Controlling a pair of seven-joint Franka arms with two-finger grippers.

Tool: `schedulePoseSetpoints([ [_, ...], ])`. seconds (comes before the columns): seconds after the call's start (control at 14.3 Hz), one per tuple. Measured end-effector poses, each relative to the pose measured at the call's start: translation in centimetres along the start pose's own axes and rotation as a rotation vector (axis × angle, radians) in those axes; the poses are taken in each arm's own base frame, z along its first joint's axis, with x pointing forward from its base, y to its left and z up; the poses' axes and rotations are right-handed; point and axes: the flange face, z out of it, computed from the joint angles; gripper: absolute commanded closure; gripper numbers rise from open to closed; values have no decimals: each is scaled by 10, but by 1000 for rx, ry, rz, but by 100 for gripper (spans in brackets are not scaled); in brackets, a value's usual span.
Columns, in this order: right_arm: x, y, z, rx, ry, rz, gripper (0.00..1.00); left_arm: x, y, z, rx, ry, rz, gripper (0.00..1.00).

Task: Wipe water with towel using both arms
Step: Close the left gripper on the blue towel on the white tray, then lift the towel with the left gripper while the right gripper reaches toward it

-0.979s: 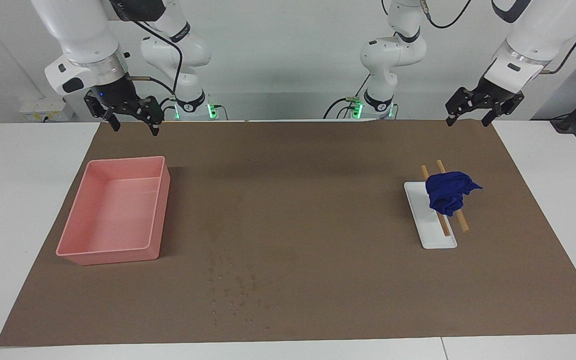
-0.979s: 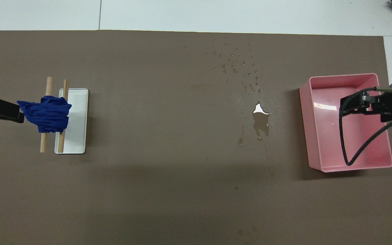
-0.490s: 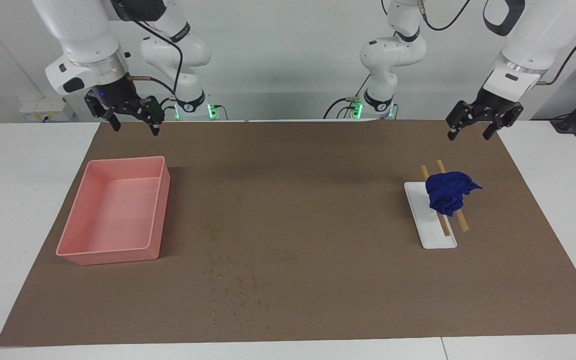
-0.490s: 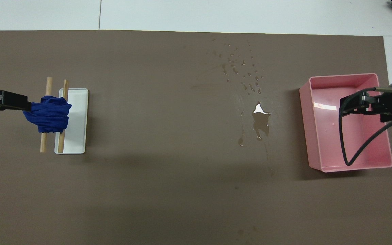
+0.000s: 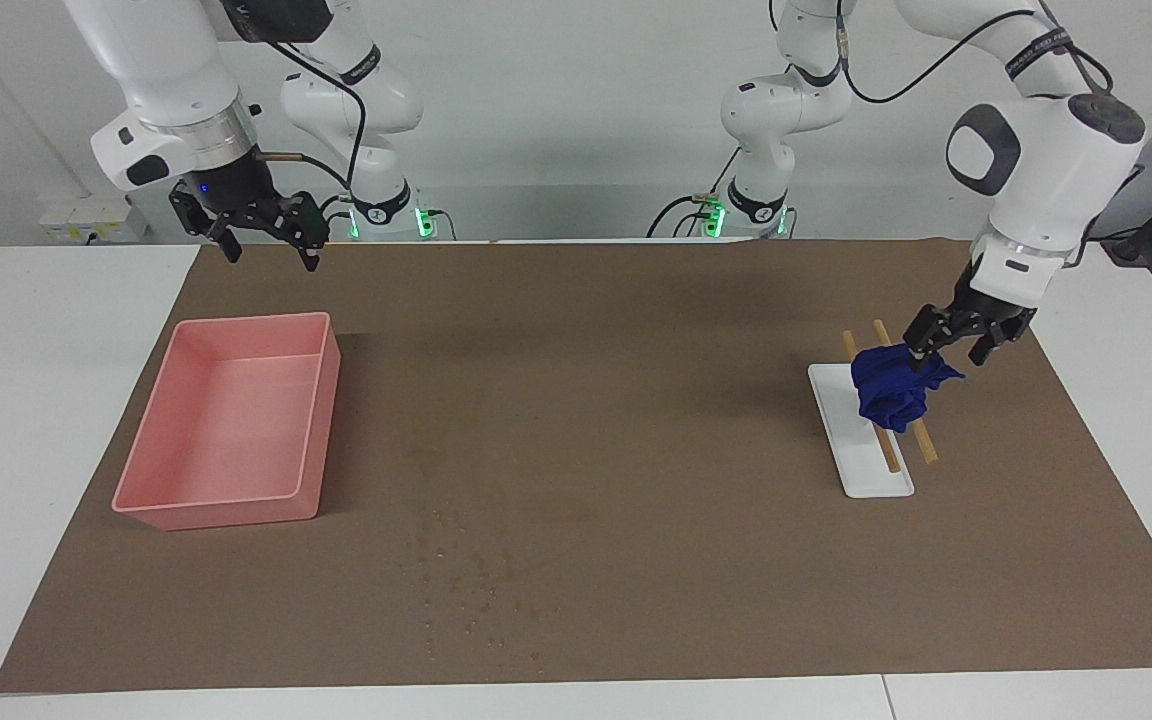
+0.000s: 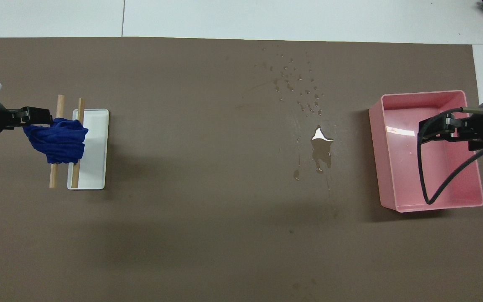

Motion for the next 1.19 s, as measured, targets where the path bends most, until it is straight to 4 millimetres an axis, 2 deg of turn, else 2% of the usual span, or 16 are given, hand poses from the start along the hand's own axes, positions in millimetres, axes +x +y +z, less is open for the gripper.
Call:
schedulePoseSetpoints([
  [0.07, 0, 0, 0, 0, 0, 0, 0, -2, -3, 17, 0, 9, -6, 9],
  [0.21, 0, 0, 0, 0, 0, 0, 0, -9, -3, 37, 1, 17, -14, 29],
  [0.35, 0, -1, 0, 0, 0, -1, 0, -12, -2, 43, 0, 12, -14, 77],
  [0.42, 0, -1, 0, 0, 0, -1, 0, -12, 1, 43, -1, 11, -13, 98],
  [0.63, 0, -1, 0, 0, 0, -1, 0, -13, 12, 42, -5, 13, -21, 100],
  [0.98, 0, -1, 1, -1, -3, -2, 0, -13, 11, 36, -4, -9, -23, 100],
  [1.19, 0, -1, 2, -1, -4, -2, 0, -10, 14, 23, 22, -59, 2, 100],
])
